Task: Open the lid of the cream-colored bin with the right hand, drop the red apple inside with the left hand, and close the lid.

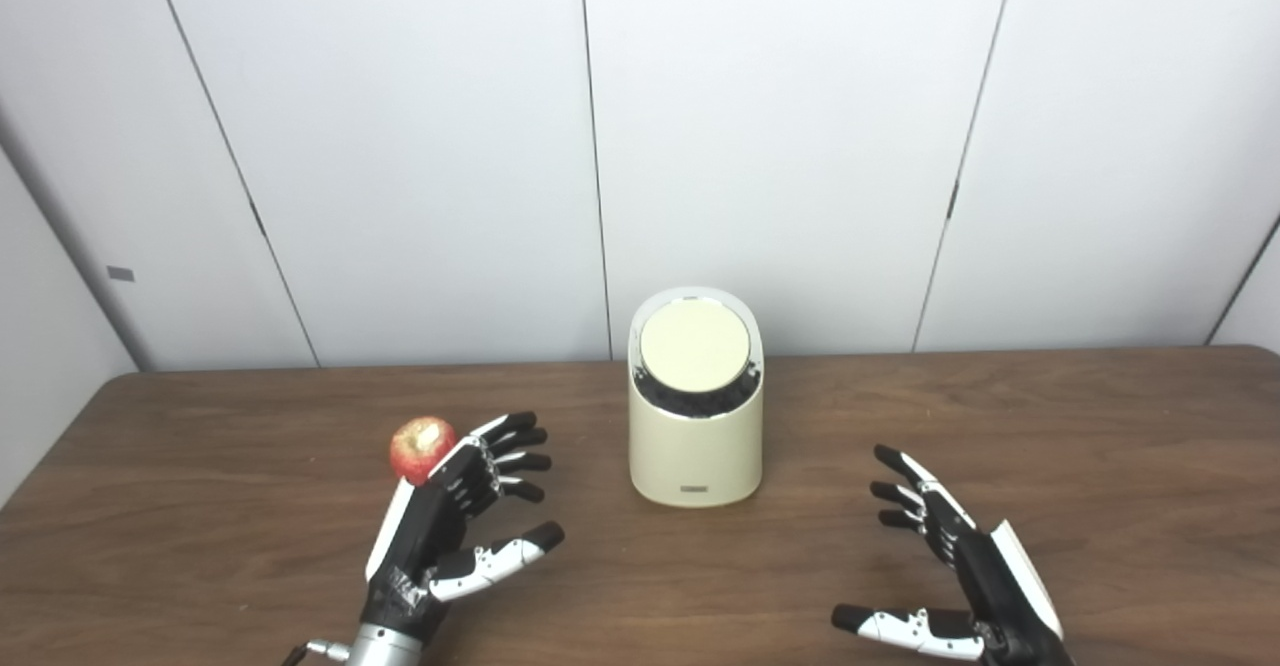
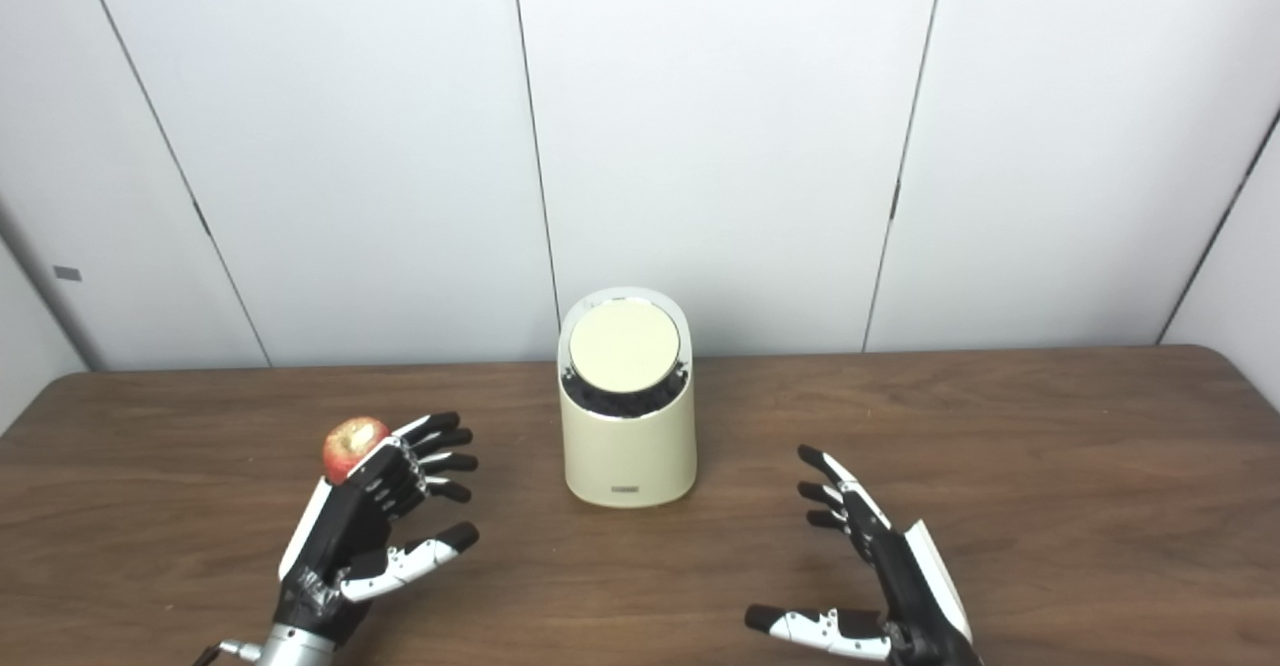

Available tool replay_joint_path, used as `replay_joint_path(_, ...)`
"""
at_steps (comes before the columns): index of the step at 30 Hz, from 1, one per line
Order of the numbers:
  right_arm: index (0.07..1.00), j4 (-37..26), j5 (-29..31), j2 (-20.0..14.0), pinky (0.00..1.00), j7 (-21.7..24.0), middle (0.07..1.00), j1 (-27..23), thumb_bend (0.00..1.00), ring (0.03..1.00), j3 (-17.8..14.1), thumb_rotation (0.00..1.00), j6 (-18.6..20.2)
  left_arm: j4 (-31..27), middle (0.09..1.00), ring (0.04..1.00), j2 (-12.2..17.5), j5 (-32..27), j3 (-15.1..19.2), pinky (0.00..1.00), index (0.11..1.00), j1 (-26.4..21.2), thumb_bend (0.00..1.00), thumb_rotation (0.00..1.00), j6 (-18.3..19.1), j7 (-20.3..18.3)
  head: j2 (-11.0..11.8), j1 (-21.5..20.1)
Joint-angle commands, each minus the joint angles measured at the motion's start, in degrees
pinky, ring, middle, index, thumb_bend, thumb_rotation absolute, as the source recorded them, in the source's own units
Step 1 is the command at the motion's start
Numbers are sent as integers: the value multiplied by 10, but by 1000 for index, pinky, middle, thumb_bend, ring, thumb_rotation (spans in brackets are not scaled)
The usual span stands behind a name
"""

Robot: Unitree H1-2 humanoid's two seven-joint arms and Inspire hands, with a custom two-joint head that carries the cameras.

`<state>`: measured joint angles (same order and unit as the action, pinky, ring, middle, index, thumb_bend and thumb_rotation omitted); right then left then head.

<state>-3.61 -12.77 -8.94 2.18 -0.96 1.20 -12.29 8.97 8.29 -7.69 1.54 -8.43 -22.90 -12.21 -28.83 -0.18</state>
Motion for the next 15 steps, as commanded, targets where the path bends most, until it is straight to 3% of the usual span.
replay_joint_path(1, 894, -13, 4, 0, 780, -7, 935, -10, 760, 851, 1, 199, -21, 5, 797, 726, -1, -7, -2, 604, 830, 11, 724, 107, -14, -3, -1, 0)
replay_joint_path(15, 903, -15, 6, 7, 789, -9, 928, -15, 764, 852, -1, 230, -9, 12, 794, 719, -3, -2, -3, 598, 828, 7, 727, 113, -19, -1, 1, 3)
